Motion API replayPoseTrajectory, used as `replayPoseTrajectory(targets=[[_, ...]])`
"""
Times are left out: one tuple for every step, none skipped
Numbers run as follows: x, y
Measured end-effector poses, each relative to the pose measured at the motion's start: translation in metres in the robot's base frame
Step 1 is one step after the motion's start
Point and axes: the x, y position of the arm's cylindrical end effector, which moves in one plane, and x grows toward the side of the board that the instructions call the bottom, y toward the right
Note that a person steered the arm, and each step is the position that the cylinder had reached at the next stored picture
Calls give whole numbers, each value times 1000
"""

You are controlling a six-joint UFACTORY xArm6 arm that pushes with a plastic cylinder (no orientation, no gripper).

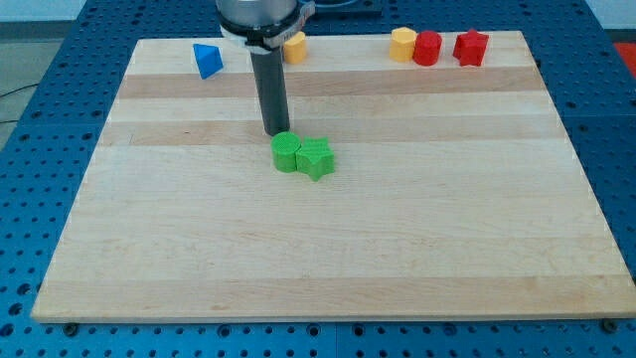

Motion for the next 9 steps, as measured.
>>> replayPoseTrajectory(targets=[[-34,8],[-57,61],[-80,84],[-117,81],[-148,84],[-170,100],[-180,116],[-180,152],[-180,194]])
